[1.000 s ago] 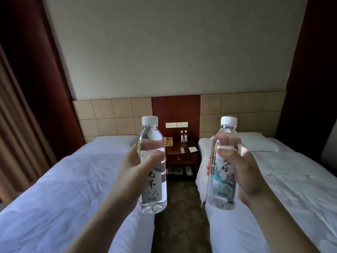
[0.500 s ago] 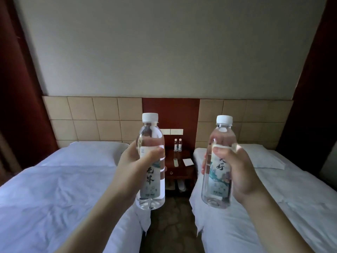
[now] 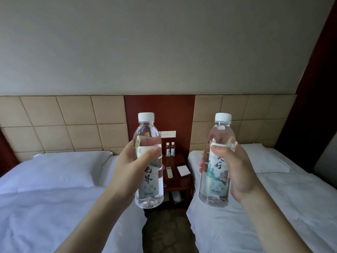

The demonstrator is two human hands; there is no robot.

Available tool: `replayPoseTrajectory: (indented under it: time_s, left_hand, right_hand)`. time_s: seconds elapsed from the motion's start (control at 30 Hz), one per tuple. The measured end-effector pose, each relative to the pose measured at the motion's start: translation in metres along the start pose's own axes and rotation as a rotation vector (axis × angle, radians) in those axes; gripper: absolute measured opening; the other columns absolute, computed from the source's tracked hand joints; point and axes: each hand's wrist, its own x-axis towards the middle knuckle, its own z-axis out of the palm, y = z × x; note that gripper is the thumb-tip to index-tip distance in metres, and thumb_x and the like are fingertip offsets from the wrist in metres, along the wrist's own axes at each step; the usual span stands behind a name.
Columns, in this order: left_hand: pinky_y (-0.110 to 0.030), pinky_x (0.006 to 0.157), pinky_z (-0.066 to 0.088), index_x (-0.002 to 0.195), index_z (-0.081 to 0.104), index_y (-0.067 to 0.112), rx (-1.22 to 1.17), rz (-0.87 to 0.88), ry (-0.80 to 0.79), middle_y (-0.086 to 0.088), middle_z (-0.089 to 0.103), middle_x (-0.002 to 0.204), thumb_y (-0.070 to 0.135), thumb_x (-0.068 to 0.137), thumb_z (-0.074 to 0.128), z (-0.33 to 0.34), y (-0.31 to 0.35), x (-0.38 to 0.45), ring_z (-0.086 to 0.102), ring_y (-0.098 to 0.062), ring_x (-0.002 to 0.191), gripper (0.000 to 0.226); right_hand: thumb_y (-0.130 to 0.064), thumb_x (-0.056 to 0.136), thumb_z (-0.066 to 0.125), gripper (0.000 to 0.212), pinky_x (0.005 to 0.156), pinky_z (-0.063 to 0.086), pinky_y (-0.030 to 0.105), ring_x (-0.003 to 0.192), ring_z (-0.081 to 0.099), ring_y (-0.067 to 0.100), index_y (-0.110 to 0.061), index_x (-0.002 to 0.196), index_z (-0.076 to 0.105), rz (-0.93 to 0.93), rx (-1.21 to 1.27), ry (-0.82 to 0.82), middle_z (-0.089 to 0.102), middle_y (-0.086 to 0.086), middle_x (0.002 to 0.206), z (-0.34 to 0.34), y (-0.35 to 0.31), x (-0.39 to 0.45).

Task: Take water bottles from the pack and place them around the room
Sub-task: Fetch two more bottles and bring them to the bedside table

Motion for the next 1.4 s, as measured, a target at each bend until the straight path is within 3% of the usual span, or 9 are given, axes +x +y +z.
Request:
replayPoseTrajectory:
  time_s: [0.13, 0.23, 0.4, 0.73, 0.87, 0.97, 1.13, 1.27, 1.4]
  left_hand:
    - [-0.023, 0.055, 0.055, 0.094, 0.068, 0.023, 0.001, -0.018, -0.001, -0.001, 0.071, 0.072, 0.024, 0.075, 0.075, 0.006, -0.032, 0.077, 0.070, -0.016, 0.062, 0.020]
    - [-0.026, 0.060, 0.056, 0.095, 0.068, 0.021, 0.014, -0.030, 0.012, -0.005, 0.071, 0.078, 0.027, 0.075, 0.073, 0.012, -0.058, 0.145, 0.070, -0.019, 0.068, 0.021]
    - [-0.025, 0.058, 0.056, 0.099, 0.067, 0.017, 0.032, -0.037, 0.074, -0.011, 0.071, 0.081, 0.016, 0.087, 0.067, 0.020, -0.093, 0.265, 0.071, -0.018, 0.066, 0.012]
    - [-0.043, 0.068, 0.059, 0.097, 0.067, 0.016, 0.008, -0.079, 0.077, -0.011, 0.068, 0.078, 0.025, 0.076, 0.070, 0.022, -0.185, 0.474, 0.069, -0.030, 0.072, 0.023]
    - [-0.056, 0.080, 0.059, 0.101, 0.067, 0.022, 0.027, -0.129, 0.087, -0.011, 0.071, 0.087, 0.029, 0.076, 0.072, 0.014, -0.250, 0.565, 0.072, -0.038, 0.086, 0.026]
    - [-0.049, 0.077, 0.061, 0.102, 0.067, 0.023, 0.066, -0.168, 0.073, -0.007, 0.073, 0.087, 0.029, 0.071, 0.076, 0.008, -0.306, 0.637, 0.073, -0.032, 0.086, 0.032]
    - [-0.018, 0.068, 0.053, 0.101, 0.062, 0.030, 0.195, -0.228, 0.000, 0.014, 0.072, 0.088, 0.027, 0.070, 0.078, 0.001, -0.411, 0.734, 0.070, -0.003, 0.085, 0.035]
    - [-0.023, 0.069, 0.053, 0.101, 0.063, 0.028, 0.286, -0.300, -0.012, 0.009, 0.072, 0.092, 0.019, 0.068, 0.087, -0.003, -0.514, 0.781, 0.070, -0.009, 0.087, 0.042]
    - [-0.025, 0.076, 0.054, 0.105, 0.062, 0.035, 0.400, -0.347, -0.022, 0.018, 0.070, 0.098, 0.022, 0.065, 0.091, -0.003, -0.629, 0.809, 0.068, -0.006, 0.093, 0.051]
  right_hand:
    - [-0.033, 0.063, 0.072, 0.045, 0.065, 0.056, 0.043, 0.069, 0.066, 0.032, -0.012, 0.101, 0.060, 0.006, 0.024, 0.007, 0.063, 0.018, 0.084, -0.014, 0.034, 0.081]
    - [-0.022, 0.072, 0.067, 0.032, 0.061, 0.056, 0.040, 0.065, 0.066, 0.029, -0.012, 0.101, 0.060, -0.010, 0.079, 0.001, 0.062, 0.016, 0.080, -0.025, 0.059, 0.151]
    - [-0.018, 0.073, 0.063, 0.038, 0.056, 0.057, 0.037, 0.062, 0.067, 0.028, -0.005, 0.108, 0.056, 0.013, 0.139, -0.021, 0.063, 0.015, 0.078, -0.039, 0.091, 0.275]
    - [-0.017, 0.073, 0.065, 0.037, 0.055, 0.056, 0.038, 0.062, 0.067, 0.029, -0.005, 0.107, 0.056, 0.126, 0.141, -0.016, 0.061, 0.015, 0.078, -0.056, 0.181, 0.486]
    - [-0.019, 0.071, 0.067, 0.038, 0.060, 0.056, 0.040, 0.064, 0.066, 0.029, -0.005, 0.106, 0.057, 0.172, 0.085, 0.019, 0.063, 0.015, 0.077, -0.066, 0.235, 0.576]
    - [-0.022, 0.065, 0.074, 0.047, 0.063, 0.056, 0.043, 0.067, 0.066, 0.031, -0.007, 0.106, 0.057, 0.224, 0.075, 0.052, 0.063, 0.015, 0.081, -0.079, 0.287, 0.645]
    - [-0.025, 0.062, 0.074, 0.051, 0.068, 0.054, 0.038, 0.078, 0.068, 0.028, -0.007, 0.107, 0.057, 0.303, -0.008, 0.142, 0.066, 0.012, 0.087, -0.112, 0.387, 0.736]
    - [-0.029, 0.054, 0.074, 0.061, 0.078, 0.052, 0.042, 0.088, 0.067, 0.026, -0.005, 0.108, 0.056, 0.381, -0.078, 0.183, 0.065, 0.014, 0.093, -0.148, 0.475, 0.785]
    - [-0.024, 0.055, 0.077, 0.063, 0.077, 0.054, 0.032, 0.089, 0.068, 0.017, -0.005, 0.110, 0.055, 0.462, -0.101, 0.173, 0.067, 0.008, 0.095, -0.192, 0.576, 0.811]
